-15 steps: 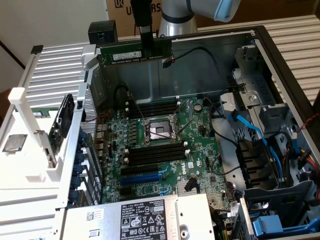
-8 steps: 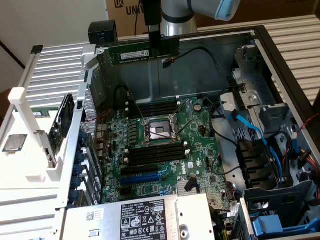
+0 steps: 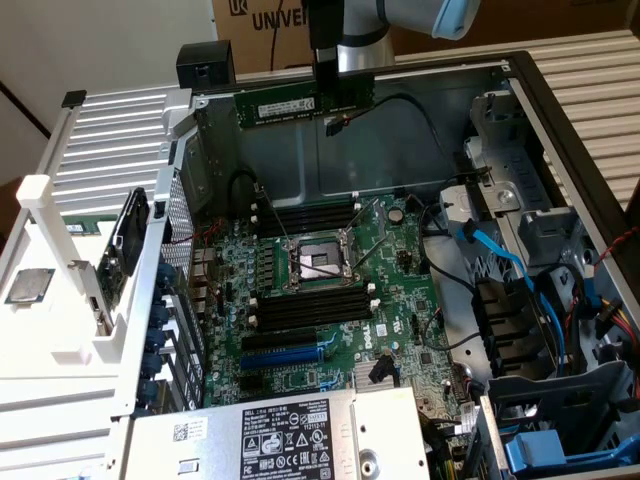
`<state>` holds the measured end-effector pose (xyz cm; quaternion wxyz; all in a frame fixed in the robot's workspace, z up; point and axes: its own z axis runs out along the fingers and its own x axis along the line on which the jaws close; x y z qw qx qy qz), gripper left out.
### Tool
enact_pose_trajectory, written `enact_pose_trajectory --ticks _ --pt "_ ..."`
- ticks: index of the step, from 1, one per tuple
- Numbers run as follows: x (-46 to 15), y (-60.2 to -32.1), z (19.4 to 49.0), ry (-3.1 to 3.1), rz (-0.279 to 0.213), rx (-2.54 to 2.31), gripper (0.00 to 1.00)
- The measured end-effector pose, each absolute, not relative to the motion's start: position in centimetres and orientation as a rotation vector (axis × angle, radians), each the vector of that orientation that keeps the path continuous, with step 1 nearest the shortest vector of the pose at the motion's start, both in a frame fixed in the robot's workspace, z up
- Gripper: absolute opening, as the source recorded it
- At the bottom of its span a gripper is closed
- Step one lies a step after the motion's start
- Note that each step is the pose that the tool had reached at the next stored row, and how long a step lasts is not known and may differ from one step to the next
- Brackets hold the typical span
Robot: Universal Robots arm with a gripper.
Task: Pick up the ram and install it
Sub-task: 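Pick up the ram and move it above insertion slot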
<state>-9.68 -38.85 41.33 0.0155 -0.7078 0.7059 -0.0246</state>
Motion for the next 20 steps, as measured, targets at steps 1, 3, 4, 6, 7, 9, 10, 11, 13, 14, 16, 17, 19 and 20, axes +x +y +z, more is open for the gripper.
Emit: enact_pose_trajectory --ticks 1,3,4,6,7,9,10,11,13,14,16,17,19,20 --pt "-9.7 -38.9 41.3 2.193 -0.069 -2.198 0.12" --pt "-9.7 -39.1 41.2 2.189 -0.059 -2.194 0.12" --pt "-9.7 -39.2 41.2 2.188 -0.058 -2.193 0.12" --pt "-9.6 -39.5 41.2 2.188 -0.056 -2.193 0.12" --pt "-9.5 -39.6 41.2 2.188 -0.053 -2.192 0.12" --pt "-9.5 -40.1 41.1 2.189 -0.040 -2.194 0.12" --pt "-9.5 -40.2 41.0 2.191 -0.036 -2.196 0.12" --pt "-9.5 -40.3 40.9 2.193 -0.032 -2.197 0.12" --pt "-9.5 -40.3 40.8 2.195 -0.029 -2.199 0.12" --pt "-9.5 -40.3 40.7 2.195 -0.028 -2.199 0.12" --pt "-9.5 -40.3 40.2 2.200 -0.027 -2.195 0.12" --pt "-9.5 -40.4 40.0 2.203 -0.027 -2.193 0.12" --pt "-9.5 -40.4 39.8 2.211 -0.024 -2.187 0.12" --pt "-9.5 -40.4 39.6 2.215 -0.022 -2.185 0.12"
